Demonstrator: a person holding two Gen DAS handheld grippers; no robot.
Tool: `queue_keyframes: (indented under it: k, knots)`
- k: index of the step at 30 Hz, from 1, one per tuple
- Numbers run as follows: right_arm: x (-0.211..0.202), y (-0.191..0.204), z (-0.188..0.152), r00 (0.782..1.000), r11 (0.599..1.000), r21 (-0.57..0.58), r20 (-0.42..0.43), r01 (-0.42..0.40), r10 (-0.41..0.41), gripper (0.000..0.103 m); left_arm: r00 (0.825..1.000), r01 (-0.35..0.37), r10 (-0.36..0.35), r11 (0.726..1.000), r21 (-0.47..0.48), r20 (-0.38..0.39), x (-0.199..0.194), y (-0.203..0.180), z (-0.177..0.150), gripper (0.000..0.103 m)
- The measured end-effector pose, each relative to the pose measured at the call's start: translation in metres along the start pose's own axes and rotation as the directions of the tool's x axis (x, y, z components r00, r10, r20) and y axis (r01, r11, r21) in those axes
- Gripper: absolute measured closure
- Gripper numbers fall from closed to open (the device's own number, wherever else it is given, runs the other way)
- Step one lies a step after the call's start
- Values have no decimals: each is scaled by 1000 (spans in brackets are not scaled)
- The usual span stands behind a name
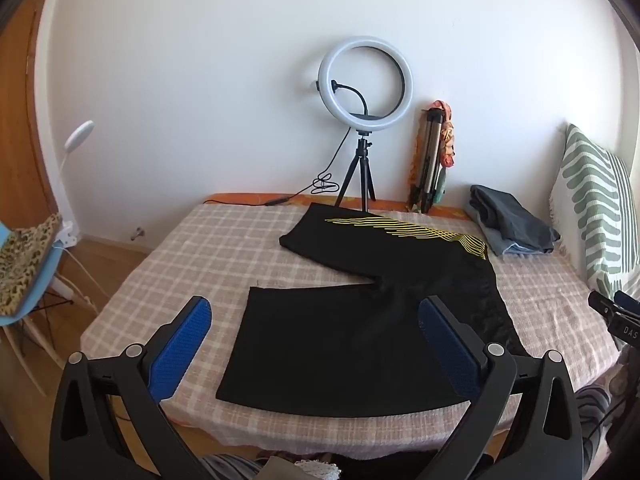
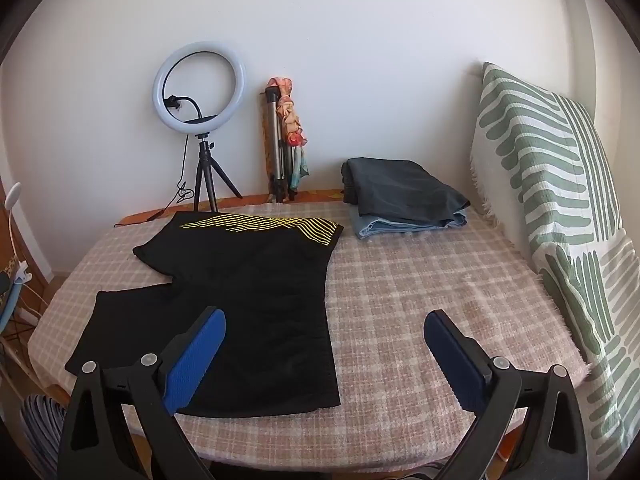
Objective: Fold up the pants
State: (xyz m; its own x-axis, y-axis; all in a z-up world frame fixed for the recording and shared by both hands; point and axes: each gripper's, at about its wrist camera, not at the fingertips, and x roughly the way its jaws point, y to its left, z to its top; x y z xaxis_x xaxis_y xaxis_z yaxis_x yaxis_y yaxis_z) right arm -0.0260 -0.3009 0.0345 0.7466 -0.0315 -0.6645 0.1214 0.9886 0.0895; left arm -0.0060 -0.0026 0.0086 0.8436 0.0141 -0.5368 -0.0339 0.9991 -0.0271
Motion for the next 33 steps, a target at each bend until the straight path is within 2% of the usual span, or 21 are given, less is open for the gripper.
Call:
queue_keyframes:
  k: [33]
  knots:
    - [1, 1, -2, 1000, 1000, 8, -1, -5, 5, 2, 1000, 20, -20, 1000, 22, 3, 3, -7, 4, 0]
